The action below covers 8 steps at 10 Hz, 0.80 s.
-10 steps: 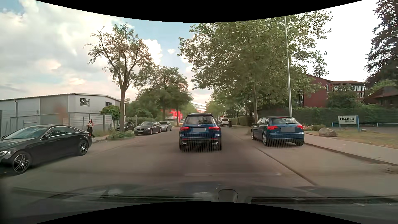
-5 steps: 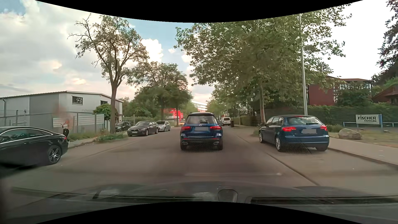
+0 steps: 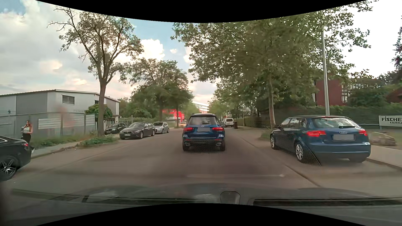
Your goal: Follow the waypoints while adhering to traffic rules and regulations
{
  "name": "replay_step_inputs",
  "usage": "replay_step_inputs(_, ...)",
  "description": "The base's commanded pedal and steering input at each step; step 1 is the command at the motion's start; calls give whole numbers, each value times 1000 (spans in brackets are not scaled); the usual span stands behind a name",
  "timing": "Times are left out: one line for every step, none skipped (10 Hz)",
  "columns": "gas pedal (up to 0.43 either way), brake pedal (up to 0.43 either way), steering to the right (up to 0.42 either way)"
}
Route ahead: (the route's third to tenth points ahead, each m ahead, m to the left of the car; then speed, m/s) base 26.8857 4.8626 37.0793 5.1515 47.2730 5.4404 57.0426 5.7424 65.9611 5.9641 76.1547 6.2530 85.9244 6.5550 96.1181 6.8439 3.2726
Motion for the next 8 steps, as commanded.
replay_step_inputs(0,0,12)
replay_step_inputs(0,0,12)
replay_step_inputs(0,0,12)
replay_step_inputs(0,0,12)
replay_step_inputs(0,0,12)
replay_step_inputs(0,0,12)
replay_step_inputs(0,0,12)
replay_step_inputs(0,0,12)
